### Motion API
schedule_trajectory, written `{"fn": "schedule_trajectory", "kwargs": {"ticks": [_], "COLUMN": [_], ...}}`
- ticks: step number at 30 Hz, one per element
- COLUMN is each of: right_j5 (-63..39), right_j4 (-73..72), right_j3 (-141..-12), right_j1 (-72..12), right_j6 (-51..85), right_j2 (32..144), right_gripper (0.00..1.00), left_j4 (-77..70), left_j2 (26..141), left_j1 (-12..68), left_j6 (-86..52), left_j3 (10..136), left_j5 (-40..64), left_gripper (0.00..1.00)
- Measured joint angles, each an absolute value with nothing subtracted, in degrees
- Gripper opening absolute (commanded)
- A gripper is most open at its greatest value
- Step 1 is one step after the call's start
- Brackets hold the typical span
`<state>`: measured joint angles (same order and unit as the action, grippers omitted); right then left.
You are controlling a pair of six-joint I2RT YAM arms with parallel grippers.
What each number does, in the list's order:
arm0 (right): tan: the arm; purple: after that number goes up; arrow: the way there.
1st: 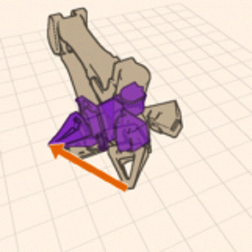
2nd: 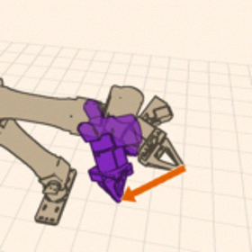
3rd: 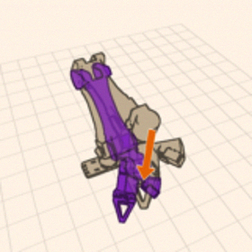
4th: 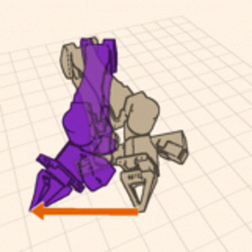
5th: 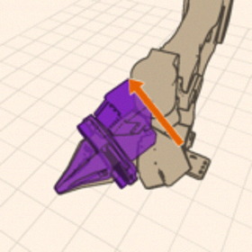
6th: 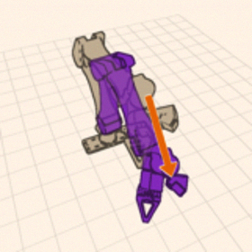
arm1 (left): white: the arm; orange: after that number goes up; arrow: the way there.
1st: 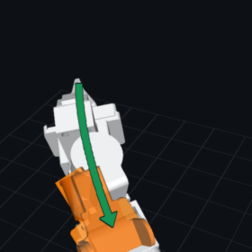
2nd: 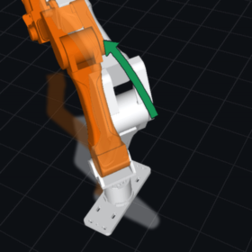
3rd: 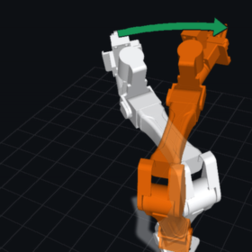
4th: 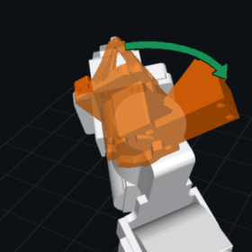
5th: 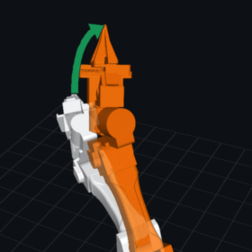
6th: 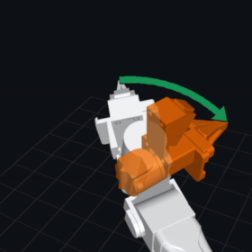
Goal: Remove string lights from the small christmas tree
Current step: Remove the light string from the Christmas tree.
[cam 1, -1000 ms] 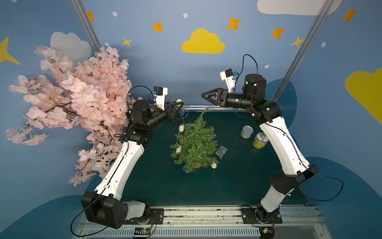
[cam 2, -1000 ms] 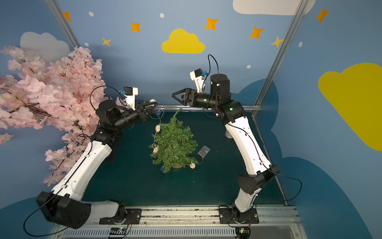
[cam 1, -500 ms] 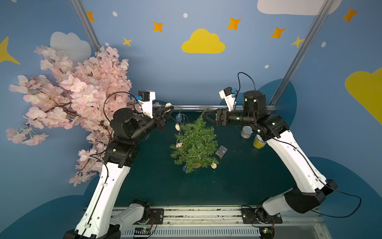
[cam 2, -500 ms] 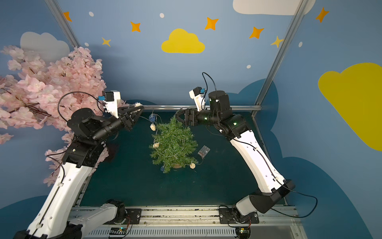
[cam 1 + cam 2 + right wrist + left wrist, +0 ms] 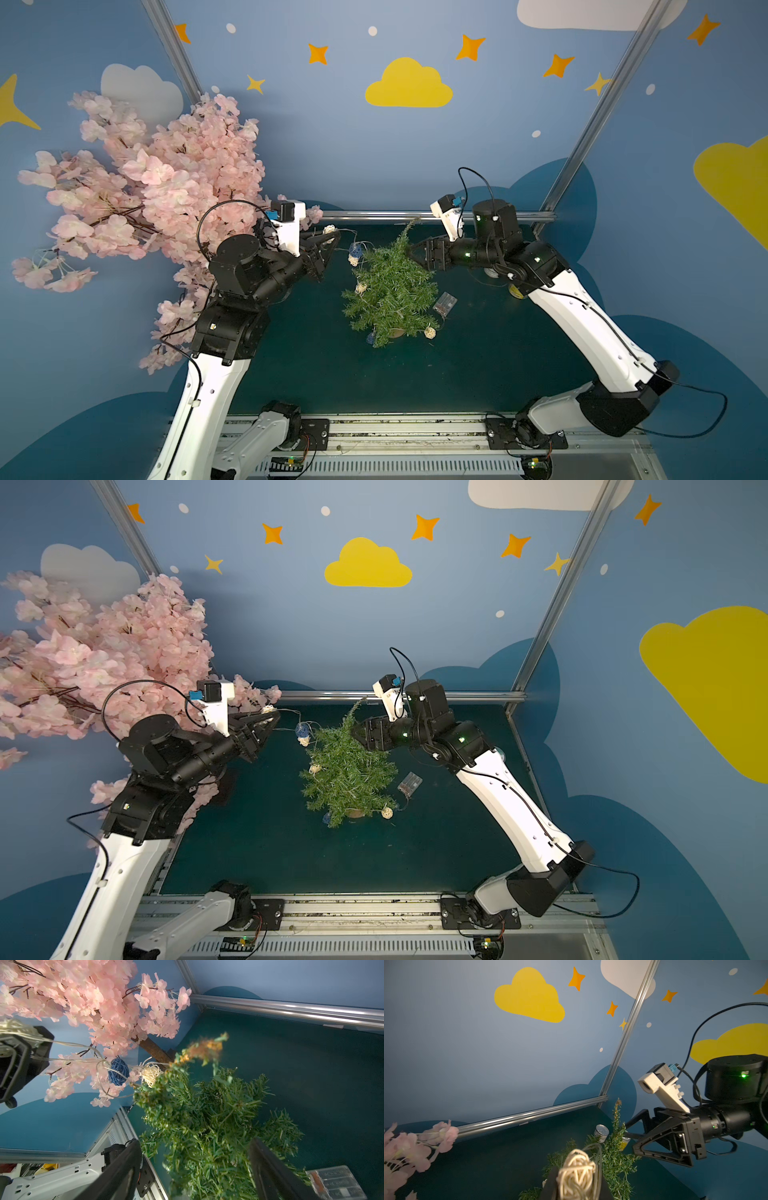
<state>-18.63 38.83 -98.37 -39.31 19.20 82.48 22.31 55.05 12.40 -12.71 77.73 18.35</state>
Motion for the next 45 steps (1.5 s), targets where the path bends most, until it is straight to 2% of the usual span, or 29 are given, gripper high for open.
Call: {"fn": "schedule_trajectory", "kwargs": {"ticks": [7, 12, 18, 25, 34, 45], "right_j5": [-16.99, -15.57, -14.44, -13.87, -13.91, -13.43], "right_j4": [38.87, 39.29, 39.97, 40.01, 39.27, 38.39], "right_j3": [-96.14, -94.87, -94.11, -91.92, -88.31, -83.44], "right_j1": [-41.8, -42.63, -42.65, -42.65, -42.65, -42.96], "right_j6": [19.16, 19.11, 19.03, 19.0, 19.38, 20.56], "right_j2": [81.67, 81.19, 79.18, 77.76, 76.12, 71.13], "right_gripper": [0.82, 0.82, 0.82, 0.82, 0.82, 0.82], "left_j4": [19.9, 16.91, 14.59, 17.96, 31.42, 42.13], "left_j2": [63.94, 73.58, 78.26, 70.39, 61.91, 58.13], "left_j1": [12.4, 12.4, 12.4, 12.38, 12.43, 12.56], "left_j6": [-11.27, -10.66, -9.85, -6.55, -3.44, -3.31], "left_j3": [79.75, 86.32, 89.06, 81.69, 87.2, 82.98], "left_j5": [15.84, 14.02, 10.35, 5.28, 5.37, 3.92], "left_gripper": [0.16, 0.15, 0.13, 0.13, 0.14, 0.14]}}
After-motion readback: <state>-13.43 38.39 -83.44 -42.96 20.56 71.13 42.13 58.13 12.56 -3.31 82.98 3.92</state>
